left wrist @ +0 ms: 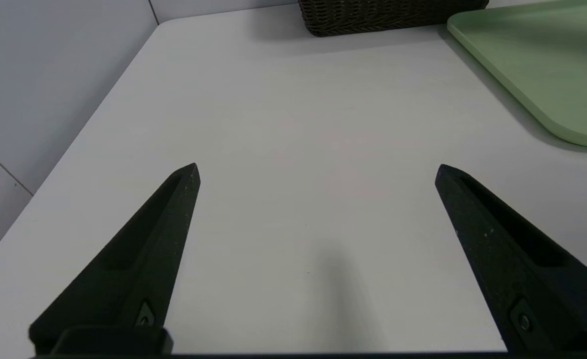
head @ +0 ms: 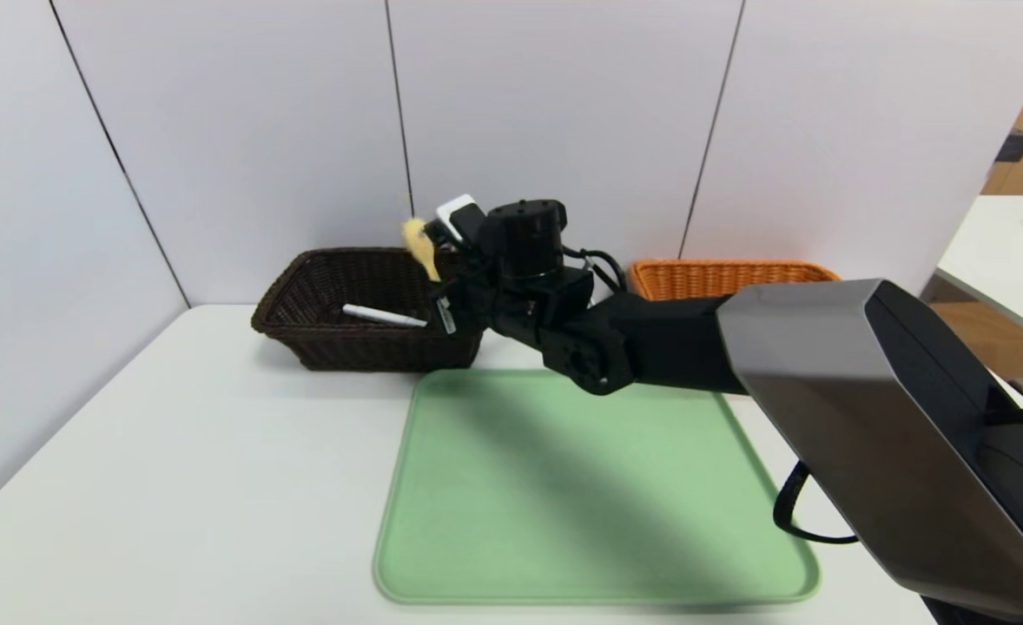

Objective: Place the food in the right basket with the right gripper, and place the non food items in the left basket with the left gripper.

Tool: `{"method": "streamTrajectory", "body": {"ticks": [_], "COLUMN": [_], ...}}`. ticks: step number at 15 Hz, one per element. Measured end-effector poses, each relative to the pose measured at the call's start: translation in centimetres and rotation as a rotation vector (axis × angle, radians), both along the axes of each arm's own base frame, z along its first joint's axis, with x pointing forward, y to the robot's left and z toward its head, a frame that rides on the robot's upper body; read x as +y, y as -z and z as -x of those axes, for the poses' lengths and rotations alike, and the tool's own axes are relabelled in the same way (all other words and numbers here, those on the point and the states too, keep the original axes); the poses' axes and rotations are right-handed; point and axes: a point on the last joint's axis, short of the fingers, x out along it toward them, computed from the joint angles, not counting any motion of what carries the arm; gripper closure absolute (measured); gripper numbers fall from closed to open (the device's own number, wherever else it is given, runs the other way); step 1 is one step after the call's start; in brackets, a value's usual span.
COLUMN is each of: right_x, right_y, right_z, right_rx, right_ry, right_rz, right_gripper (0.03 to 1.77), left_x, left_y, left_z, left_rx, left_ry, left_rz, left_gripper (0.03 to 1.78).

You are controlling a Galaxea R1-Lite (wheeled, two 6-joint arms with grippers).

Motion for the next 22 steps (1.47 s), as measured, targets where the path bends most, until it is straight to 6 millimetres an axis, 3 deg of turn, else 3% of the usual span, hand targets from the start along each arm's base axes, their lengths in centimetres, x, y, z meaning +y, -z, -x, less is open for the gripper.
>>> {"method": "streamTrajectory", "body": {"ticks": [3,7,13,17,22], "right_x": [0.0,-0.2,-3.0,-8.7,-19.4], "right_y": [0.2,-0.6,-6.8,-10.0,-13.5], "right_z": [-0.1,0.2,2.9,4.9,9.4], "right_rx": [0.003,0.0,0.021,0.101,0.25], "right_ry": [0.001,-0.002,0.016,0.093,0.279], "right_rz": [0.005,0.0,-0.018,0.011,0.055], "right_gripper": [0.85,0.55,0.3,0.22,0.16], "left_x": [0.0,0.0,0.0,0.0,0.0], "left_y": [0.0,0.0,0.0,0.0,0.0], "left_z": [0.0,0.0,0.0,0.0,0.0], "left_rx": [0.0,0.0,0.0,0.0,0.0], "left_ry": [0.0,0.0,0.0,0.0,0.0], "left_rz": [0.0,0.0,0.0,-0.001,0.0], "left_gripper": [0.12,0.12,0.12,0.12,0.12]}}
